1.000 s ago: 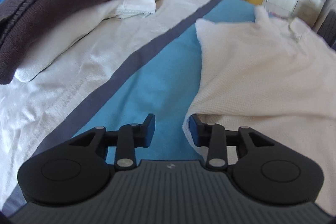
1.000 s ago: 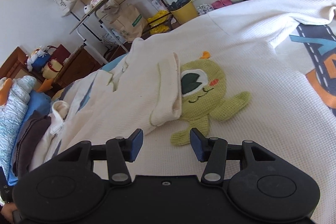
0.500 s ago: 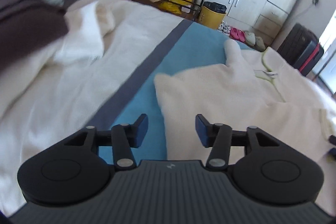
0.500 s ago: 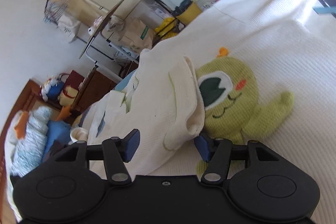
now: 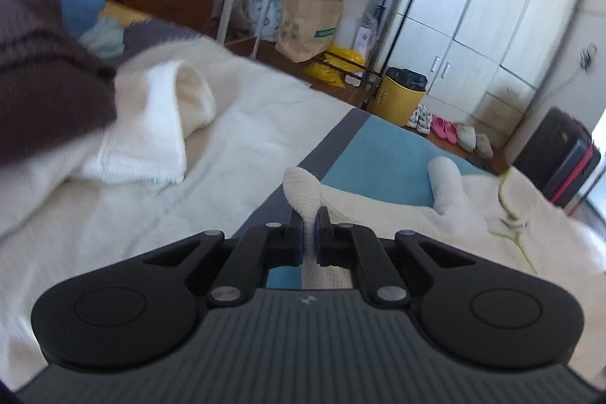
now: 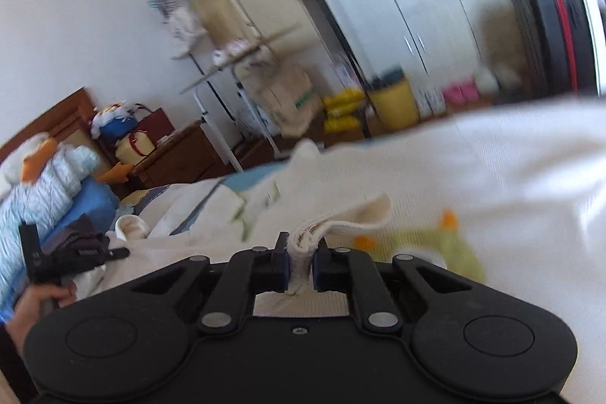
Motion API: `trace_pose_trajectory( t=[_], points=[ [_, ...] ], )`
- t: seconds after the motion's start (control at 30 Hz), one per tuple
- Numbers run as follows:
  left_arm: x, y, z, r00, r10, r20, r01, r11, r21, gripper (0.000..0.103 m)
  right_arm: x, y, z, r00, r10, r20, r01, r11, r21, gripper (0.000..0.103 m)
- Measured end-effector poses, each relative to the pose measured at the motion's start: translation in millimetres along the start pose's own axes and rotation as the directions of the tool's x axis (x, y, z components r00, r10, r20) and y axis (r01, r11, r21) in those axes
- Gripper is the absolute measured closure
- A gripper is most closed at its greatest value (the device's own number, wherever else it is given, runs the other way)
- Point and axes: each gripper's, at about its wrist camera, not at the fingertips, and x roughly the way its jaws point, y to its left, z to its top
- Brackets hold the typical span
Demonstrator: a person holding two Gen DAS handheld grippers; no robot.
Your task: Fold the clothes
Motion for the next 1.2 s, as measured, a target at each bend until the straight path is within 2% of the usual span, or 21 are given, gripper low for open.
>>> trace_pose_trajectory(
  t=[0.03,0.13,0.2,0.27,0.3,0.33,0.4,0.47,0.53,0.6,0.67,0.7,0.73,0.77,0.83,0.93,1.03,1.07,1.1,1.17,1.2],
  points=[
    [11,6,-5,0.999,0.006,-0.044,-0.007,1.0,-0.02,0.097,4,0,1,1.0,-0.027,-0.004,0.027,0.999,-0.028,0.09],
    [15,6,-19,0.997,0.035,-0.061,-0.034,0.999,0.023,0.093,23,-16,-7,0.988,-0.127,-0.092,0.128,0.992,0.005,0.09],
    [5,-10,-15,0.991,0.117,-0.061,-0.108,0.985,0.133,0.084,26,-18,-15,0.974,-0.172,-0.145,0.169,0.985,-0.032,0.09],
    [-17,-25,-13,0.984,0.176,0.008,-0.173,0.958,0.23,0.076,23,-13,-17,0.965,-0.215,-0.15,0.205,0.975,-0.079,0.088],
    [-28,-30,-15,0.986,0.166,0.01,-0.163,0.954,0.25,0.065,21,-12,-14,0.961,-0.234,-0.147,0.224,0.971,-0.082,0.086],
    [-40,-33,-17,0.99,0.143,-0.004,-0.137,0.956,0.26,0.059,19,-12,-11,0.962,-0.236,-0.138,0.228,0.971,-0.069,0.078],
    [-63,-40,-22,0.995,0.097,-0.031,-0.084,0.957,0.279,0.058,11,-15,-2,0.972,-0.203,-0.116,0.202,0.979,-0.016,0.062],
    [-76,-47,-31,0.994,0.047,-0.103,-0.017,0.962,0.273,0.058,6,-20,2,0.984,-0.144,-0.107,0.149,0.988,0.041,0.045],
    [-79,-53,-48,0.972,0.061,-0.226,0.004,0.961,0.276,0.056,8,-27,2,0.984,-0.112,-0.138,0.127,0.987,0.104,0.039],
    [-79,-54,-68,0.944,0.109,-0.31,-0.02,0.961,0.277,0.055,16,-33,-5,0.98,-0.105,-0.172,0.131,0.981,0.147,0.039],
    [-80,-48,-77,0.944,0.107,-0.312,-0.024,0.965,0.26,0.054,20,-33,-17,0.981,-0.107,-0.159,0.131,0.98,0.148,0.039],
    [-81,-45,-81,0.946,0.101,-0.307,-0.023,0.968,0.249,0.054,21,-29,-20,0.98,-0.119,-0.158,0.136,0.985,0.107,0.047],
    [-82,-41,-80,0.945,0.094,-0.314,-0.021,0.974,0.226,0.054,23,-22,-22,0.978,-0.135,-0.157,0.144,0.988,0.046,0.092],
    [-82,-37,-77,0.941,0.085,-0.327,-0.019,0.98,0.199,0.054,25,-13,-22,0.973,-0.167,-0.159,0.164,0.986,-0.031,0.093],
    [-83,-32,-74,0.934,0.073,-0.351,-0.017,0.987,0.161,0.054,18,8,-15,0.962,-0.26,-0.085,0.241,0.953,-0.185,0.094],
    [-91,-27,-78,0.929,0.08,-0.362,-0.011,0.982,0.189,0.053,8,33,-7,0.934,-0.356,0.031,0.344,0.874,-0.344,0.093],
    [-86,-31,-81,0.927,0.088,-0.365,-0.008,0.976,0.217,0.053,16,21,-10,0.917,-0.392,-0.071,0.354,0.884,-0.304,0.09],
    [-86,-32,-81,0.927,0.091,-0.363,-0.009,0.975,0.221,0.052,17,14,-14,0.911,-0.401,-0.092,0.364,0.889,-0.277,0.081],
    [-86,-33,-81,0.928,0.093,-0.361,-0.01,0.974,0.225,0.052,15,7,-17,0.906,-0.411,-0.099,0.376,0.891,-0.254,0.08],
    [-87,-34,-80,0.932,0.097,-0.35,-0.015,0.973,0.229,0.051,10,-3,-16,0.896,-0.432,-0.103,0.405,0.89,-0.21,0.067],
    [-88,-35,-80,0.934,0.099,-0.344,-0.018,0.973,0.231,0.051,3,-3,-12,0.89,-0.446,-0.098,0.422,0.885,-0.195,0.065]
  ],
)
